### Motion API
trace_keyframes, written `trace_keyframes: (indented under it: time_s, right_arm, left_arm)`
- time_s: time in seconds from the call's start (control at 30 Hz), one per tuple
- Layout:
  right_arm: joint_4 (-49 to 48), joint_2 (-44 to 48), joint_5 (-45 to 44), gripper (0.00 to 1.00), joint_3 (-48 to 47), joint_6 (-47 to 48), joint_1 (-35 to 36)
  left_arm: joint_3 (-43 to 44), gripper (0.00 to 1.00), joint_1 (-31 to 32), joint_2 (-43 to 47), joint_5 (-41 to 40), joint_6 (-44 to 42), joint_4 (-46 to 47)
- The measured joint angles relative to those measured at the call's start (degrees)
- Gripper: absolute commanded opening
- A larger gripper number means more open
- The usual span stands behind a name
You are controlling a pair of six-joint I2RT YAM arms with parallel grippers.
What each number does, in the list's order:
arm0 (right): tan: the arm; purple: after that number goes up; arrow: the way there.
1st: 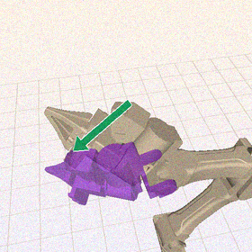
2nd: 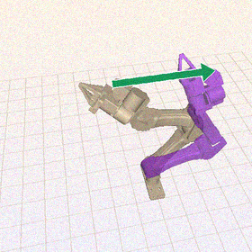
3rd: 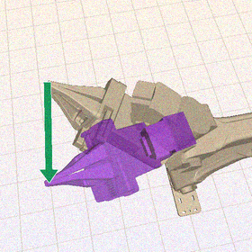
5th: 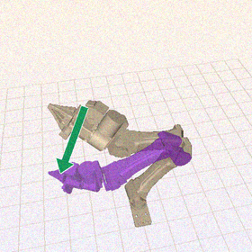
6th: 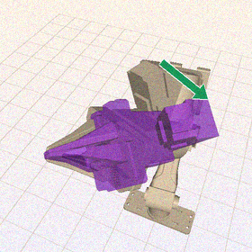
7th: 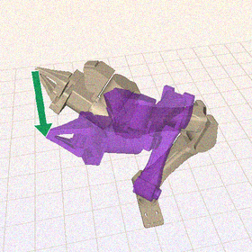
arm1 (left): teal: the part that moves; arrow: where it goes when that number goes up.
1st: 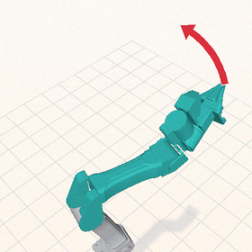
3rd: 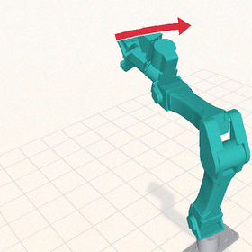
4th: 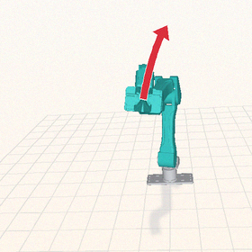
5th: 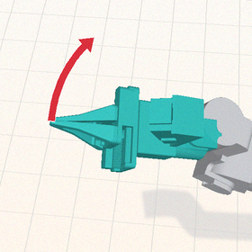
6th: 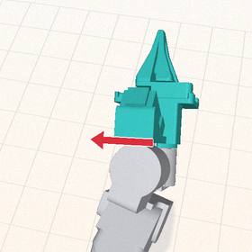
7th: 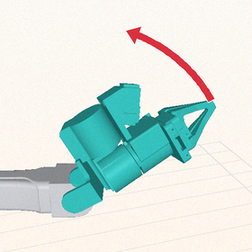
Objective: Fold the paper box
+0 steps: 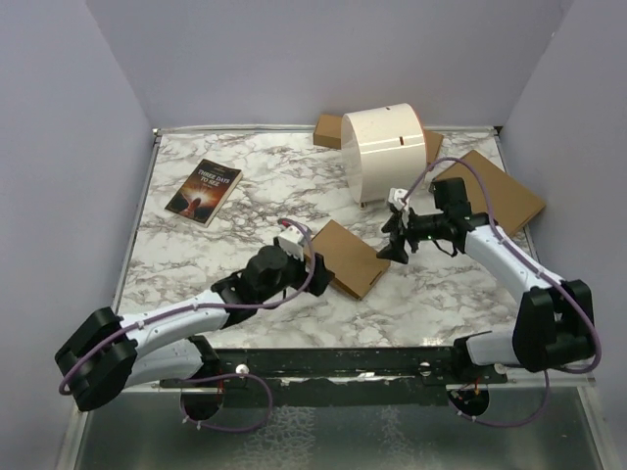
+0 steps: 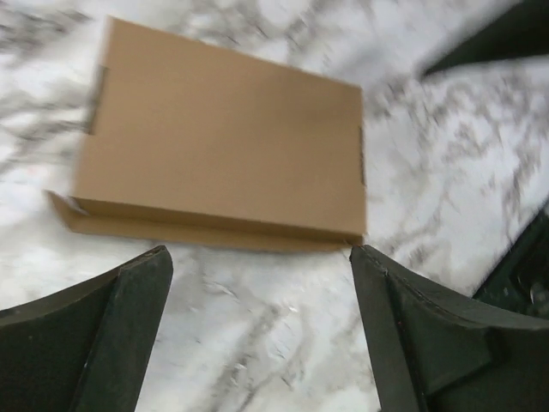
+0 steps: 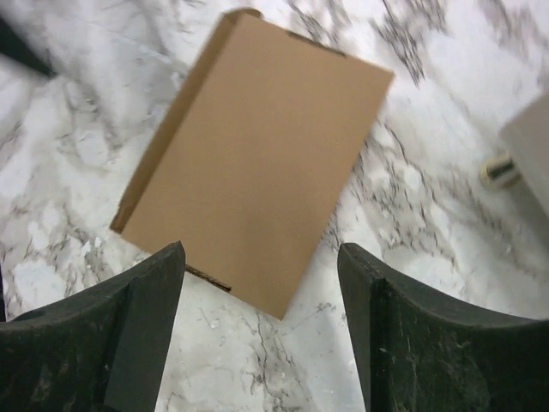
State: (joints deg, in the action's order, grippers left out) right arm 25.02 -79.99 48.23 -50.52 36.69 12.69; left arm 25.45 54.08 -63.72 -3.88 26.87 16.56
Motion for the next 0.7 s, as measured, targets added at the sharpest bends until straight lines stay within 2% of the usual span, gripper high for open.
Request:
trace_keyframes:
  time_s: [0.07,0.1,0.2,0.3,0.37,0.43,0.47,0.5,0.6,0.7]
  right_arm:
    - [2.08,2.84,4.07,0.89,0.37,5.05,0.00]
    - [2.99,4.11,5.95,0.90,0.87,7.74,0.02]
    - [6.67,8.52,11.32,0.91,4.04,17.81,0.13]
    - [7.98,10.29,11.39,0.85,6.95,20.63,0.46]
    - [6.93,10.40,8.61,0.72,7.26,18.51,0.55]
    - [4.46,10.40,4.22,0.42,7.23,15.58,0.35]
    - [3.67,10.38,2.45,0.30,7.23,14.29,0.17]
    - [2.69,10.34,0.04,0.23,7.23,13.38,-0.20]
    - [1.44,9.90,-5.27,0.12,7.21,11.47,-1.62]
    - [2.03,8.83,-8.55,0.07,7.21,13.33,-2.60]
  left_arm:
    - [0.79,0.92,-3.76,1.33,-0.70,-0.50,-0.87]
    - [1.29,0.92,-5.99,1.53,-0.92,-0.66,-1.18]
    - [3.04,0.84,-12.46,0.31,-0.46,-1.07,-1.20]
    - [5.44,0.71,-18.97,-4.61,1.49,-1.14,0.37]
    - [7.63,0.57,-22.64,-9.70,3.61,-1.29,1.97]
    - [9.11,0.48,-25.05,-13.97,5.09,-1.44,3.28]
    - [9.94,0.46,-26.18,-16.48,6.16,-1.51,3.93]
    - [10.64,0.44,-26.88,-18.43,7.02,-1.77,4.55]
    - [13.11,0.39,-28.50,-25.29,10.14,-2.05,6.43]
    - [14.53,0.36,-28.68,-29.62,14.12,-1.81,8.26]
